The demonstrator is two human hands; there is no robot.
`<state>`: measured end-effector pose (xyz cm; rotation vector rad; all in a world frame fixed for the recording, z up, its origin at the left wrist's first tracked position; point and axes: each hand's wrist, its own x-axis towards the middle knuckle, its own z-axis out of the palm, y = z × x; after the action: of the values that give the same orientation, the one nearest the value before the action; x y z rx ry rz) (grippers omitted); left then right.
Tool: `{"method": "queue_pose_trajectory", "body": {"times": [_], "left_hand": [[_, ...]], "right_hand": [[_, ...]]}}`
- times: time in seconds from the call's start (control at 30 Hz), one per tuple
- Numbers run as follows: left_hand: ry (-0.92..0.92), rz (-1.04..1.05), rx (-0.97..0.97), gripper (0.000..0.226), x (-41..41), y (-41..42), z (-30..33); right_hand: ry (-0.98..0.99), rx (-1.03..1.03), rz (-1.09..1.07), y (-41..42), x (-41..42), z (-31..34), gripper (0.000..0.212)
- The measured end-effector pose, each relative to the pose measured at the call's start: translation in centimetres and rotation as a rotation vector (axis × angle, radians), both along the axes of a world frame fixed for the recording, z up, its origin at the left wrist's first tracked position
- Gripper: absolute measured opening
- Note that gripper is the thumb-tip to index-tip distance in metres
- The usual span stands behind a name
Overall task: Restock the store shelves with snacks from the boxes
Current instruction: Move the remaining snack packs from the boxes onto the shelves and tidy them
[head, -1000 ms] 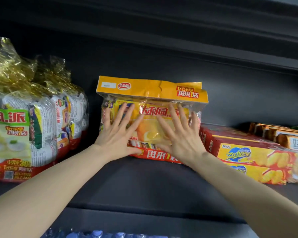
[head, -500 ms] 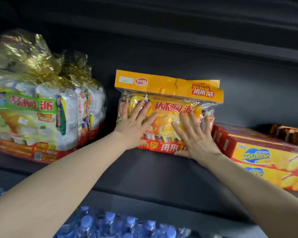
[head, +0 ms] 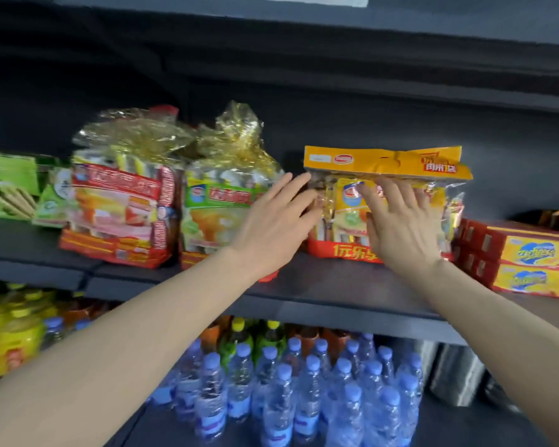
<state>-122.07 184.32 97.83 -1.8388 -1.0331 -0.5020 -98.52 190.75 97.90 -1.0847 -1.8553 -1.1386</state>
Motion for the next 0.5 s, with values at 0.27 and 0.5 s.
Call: {"method": "queue_pose_trajectory", "body": {"times": [0.27,0.5], "left_hand": [[-0.184,0.106,-0.021,0.092,-13.4,-6.2,-2.5],[-0.351,0.337,-0.053,0.129,-21.8,-4.5,-3.8]], "right_hand": [[-0.099,-0.047,0.135,-7.9,-14.3,-3.7,0.062],[-0.142,-0.144,0.005,-6.2,-20.8,-4.3,0.102]]}}
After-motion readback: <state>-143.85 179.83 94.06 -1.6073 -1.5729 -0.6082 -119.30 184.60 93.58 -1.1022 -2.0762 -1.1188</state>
